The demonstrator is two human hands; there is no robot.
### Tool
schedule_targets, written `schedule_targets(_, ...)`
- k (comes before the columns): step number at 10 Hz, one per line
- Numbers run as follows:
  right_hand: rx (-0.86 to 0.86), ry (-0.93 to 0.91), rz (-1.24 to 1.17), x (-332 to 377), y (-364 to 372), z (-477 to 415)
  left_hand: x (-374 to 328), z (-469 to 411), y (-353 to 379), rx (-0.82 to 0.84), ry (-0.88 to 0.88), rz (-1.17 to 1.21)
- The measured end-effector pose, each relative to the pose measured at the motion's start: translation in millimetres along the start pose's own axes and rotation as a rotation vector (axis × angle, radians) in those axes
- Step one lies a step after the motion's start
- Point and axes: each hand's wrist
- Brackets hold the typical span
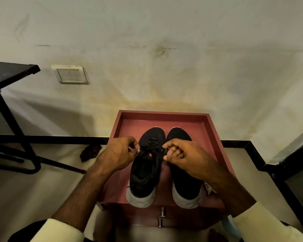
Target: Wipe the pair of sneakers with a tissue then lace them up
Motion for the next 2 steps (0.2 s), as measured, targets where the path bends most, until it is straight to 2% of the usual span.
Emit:
schedule_targets(1,-0.127,-0.062,0.116,4,5,4,-9,7,11,-0.135,0.147,-0.071)
schedule_targets(2,-0.361,-0.120,0.461,4,20,2,-35,19,29,-0.435,0.318,-0.170)
Point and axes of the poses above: each hand's wrist, its own z-axis away from the middle knuckle, its own y-axis out of the palm, x = y × z, and after that the axes turned 4 degrees about -y, right-handed
